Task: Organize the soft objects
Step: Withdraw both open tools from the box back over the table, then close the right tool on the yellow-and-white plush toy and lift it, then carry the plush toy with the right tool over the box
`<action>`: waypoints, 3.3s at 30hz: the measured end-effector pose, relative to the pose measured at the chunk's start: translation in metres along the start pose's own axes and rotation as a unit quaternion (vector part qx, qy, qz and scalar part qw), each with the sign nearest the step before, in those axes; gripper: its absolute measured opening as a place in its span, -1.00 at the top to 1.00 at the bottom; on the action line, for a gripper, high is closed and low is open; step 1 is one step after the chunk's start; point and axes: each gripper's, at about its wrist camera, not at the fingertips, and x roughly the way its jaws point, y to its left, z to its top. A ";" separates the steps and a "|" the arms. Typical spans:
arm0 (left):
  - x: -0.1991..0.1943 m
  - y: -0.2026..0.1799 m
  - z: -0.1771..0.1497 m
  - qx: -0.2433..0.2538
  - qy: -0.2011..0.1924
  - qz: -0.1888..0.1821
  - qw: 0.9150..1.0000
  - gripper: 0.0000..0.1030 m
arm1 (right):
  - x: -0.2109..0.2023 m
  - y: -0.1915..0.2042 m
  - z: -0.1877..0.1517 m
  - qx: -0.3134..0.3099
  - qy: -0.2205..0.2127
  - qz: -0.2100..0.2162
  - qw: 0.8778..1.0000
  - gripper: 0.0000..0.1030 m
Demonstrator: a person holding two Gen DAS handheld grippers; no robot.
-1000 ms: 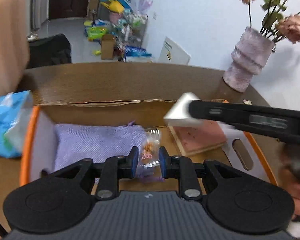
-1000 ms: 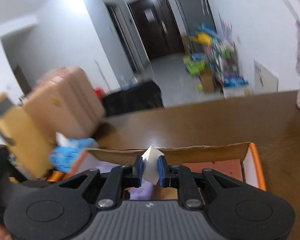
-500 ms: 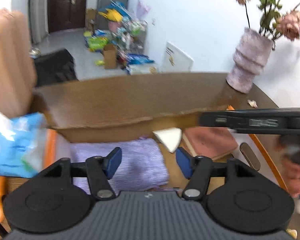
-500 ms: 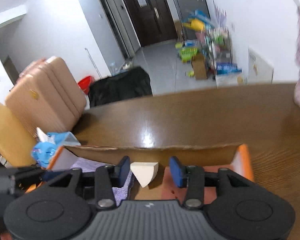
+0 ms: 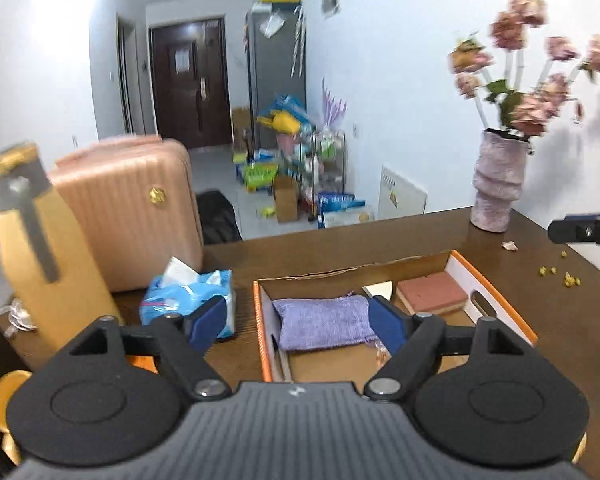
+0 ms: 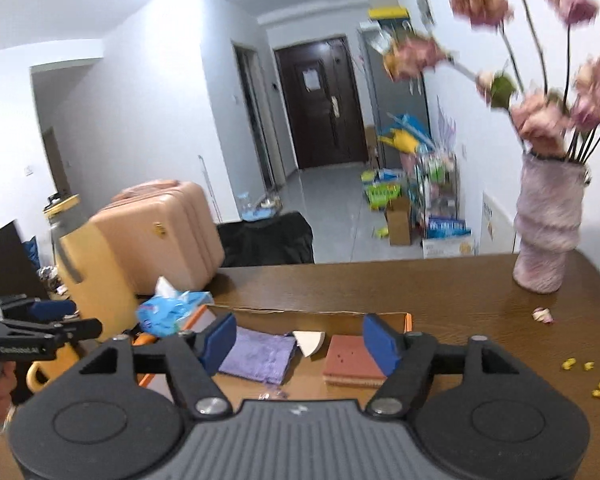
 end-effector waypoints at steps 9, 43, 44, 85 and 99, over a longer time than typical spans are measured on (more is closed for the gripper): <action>-0.118 -0.031 -0.100 0.024 -0.107 0.015 0.994 -0.67 | -0.116 0.057 -0.087 -0.053 -0.108 -0.014 0.993 -0.66; -0.135 -0.107 -0.227 0.014 -0.043 -0.077 0.996 -0.83 | -0.145 0.062 -0.279 0.004 -0.054 -0.124 0.991 -0.43; -0.128 -0.113 -0.223 0.017 -0.041 -0.079 0.996 -0.83 | -0.134 0.056 -0.274 0.006 -0.049 -0.126 0.991 -0.43; -0.126 -0.064 -0.285 -0.045 0.001 -0.155 0.987 -0.29 | -0.125 0.132 -0.318 -0.042 0.009 0.059 0.997 -0.26; -0.119 -0.063 -0.284 -0.069 -0.002 -0.180 0.981 0.13 | -0.136 0.118 -0.329 -0.009 -0.002 0.058 0.998 0.16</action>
